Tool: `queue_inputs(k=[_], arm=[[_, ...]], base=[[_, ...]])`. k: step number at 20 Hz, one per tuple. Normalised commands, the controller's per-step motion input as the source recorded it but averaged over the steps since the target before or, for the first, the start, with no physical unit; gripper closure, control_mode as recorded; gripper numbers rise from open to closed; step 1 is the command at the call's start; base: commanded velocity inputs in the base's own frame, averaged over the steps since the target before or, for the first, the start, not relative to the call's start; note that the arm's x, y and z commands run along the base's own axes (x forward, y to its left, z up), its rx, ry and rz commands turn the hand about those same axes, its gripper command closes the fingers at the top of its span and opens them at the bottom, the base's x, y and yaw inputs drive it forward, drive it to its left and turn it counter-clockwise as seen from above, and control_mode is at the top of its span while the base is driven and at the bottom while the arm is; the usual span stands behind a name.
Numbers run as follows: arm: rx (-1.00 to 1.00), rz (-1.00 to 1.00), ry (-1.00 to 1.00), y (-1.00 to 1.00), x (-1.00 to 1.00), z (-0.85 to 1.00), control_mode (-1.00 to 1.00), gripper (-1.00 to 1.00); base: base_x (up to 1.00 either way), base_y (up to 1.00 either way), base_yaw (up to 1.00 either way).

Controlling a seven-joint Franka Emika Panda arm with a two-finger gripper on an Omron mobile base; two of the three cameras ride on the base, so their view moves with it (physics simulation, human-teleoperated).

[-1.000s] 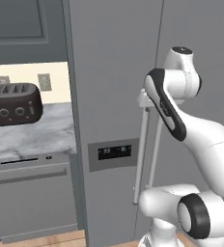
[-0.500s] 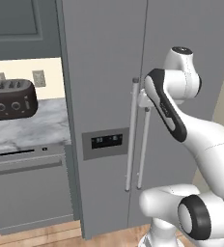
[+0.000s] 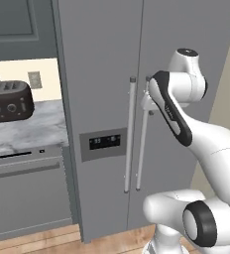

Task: There is a bowl on the dining counter. Grab a lemon wedge from the fridge and place it in the bowl. Then get the liquor bottle and glass cup from the cabinet and place them next to the bowl.

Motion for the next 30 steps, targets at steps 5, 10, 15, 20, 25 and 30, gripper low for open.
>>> queue_inputs(k=[5, 10, 15, 20, 25, 30], arm=[[0.0, 0.0, 0.0, 0.0, 0.0, 0.0, 1.0, -1.0], [0.0, 0.0, 0.0, 0.0, 0.0, 0.0, 1.0, -1.0], [0.0, 0.0, 0.0, 0.0, 0.0, 0.0, 1.0, -1.0], [0.0, 0.0, 0.0, 0.0, 0.0, 0.0, 1.0, -1.0], [0.0, 0.0, 0.0, 0.0, 0.0, 0.0, 1.0, -1.0], [0.0, 0.0, 0.0, 0.0, 0.0, 0.0, 1.0, -1.0]], base=[[-0.01, 0.0, 0.01], [0.0, -0.04, 0.2], [0.0, -0.13, 0.19], [-0.17, -0.22, 0.06], [-0.17, -0.22, 0.0], [-0.16, -0.26, 0.0]])
